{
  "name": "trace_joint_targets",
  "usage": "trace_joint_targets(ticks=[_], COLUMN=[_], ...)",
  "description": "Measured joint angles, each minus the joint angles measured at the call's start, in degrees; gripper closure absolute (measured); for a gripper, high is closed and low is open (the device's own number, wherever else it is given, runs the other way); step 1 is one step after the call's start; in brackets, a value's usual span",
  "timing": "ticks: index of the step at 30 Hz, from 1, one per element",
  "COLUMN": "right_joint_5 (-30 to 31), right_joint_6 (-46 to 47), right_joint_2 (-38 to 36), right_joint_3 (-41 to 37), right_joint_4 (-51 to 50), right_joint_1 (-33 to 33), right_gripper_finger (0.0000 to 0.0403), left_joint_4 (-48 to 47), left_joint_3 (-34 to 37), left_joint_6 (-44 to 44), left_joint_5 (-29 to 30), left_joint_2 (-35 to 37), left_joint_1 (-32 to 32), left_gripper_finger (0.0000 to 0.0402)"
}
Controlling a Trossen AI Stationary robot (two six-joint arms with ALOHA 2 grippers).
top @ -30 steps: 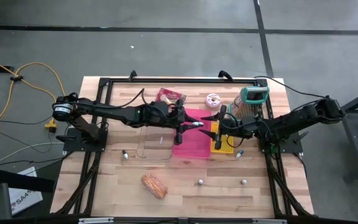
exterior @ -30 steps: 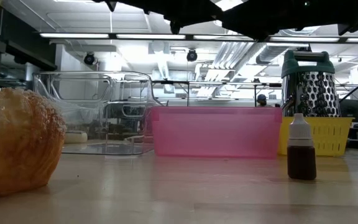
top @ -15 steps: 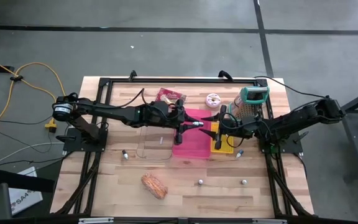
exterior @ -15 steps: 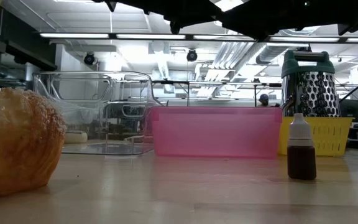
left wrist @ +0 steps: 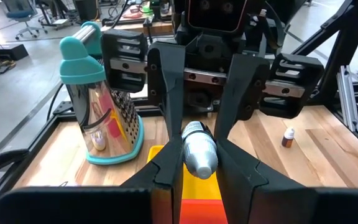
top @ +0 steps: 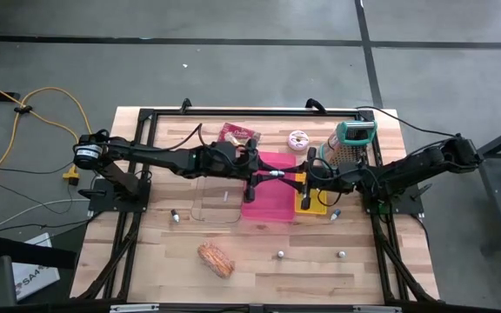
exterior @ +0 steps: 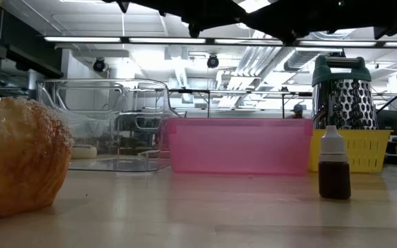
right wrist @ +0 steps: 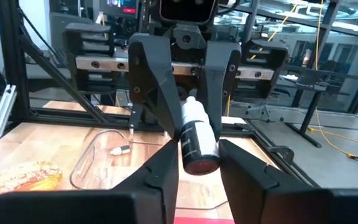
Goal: Pick & Place Food Item
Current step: Put the bottom black food coloring bottle into the yellow bin
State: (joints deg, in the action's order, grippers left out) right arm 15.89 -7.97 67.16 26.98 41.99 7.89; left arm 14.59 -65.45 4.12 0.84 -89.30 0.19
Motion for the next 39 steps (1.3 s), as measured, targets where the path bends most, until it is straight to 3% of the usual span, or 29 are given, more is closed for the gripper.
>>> trace_joint_targets(ticks=[9,39], right_joint_5=[-1.0,-1.3], right_joint_6=[-1.3,-1.4], right_joint_2=[0.0,0.0], right_joint_3=[0.0,0.0], right_joint_4=[0.2,0.3], right_joint_1=[0.0,0.0], right_gripper_finger=[0.0335,0.034], left_joint_4=[-0.2,-0.2], left_joint_3=[0.0,0.0], left_joint_6=[0.0,3.6], left_joint_5=[0.0,-1.1], left_joint_2=[0.0,0.0], left_joint_1=[0.0,-0.8], left_gripper_finger=[0.0334,0.0316])
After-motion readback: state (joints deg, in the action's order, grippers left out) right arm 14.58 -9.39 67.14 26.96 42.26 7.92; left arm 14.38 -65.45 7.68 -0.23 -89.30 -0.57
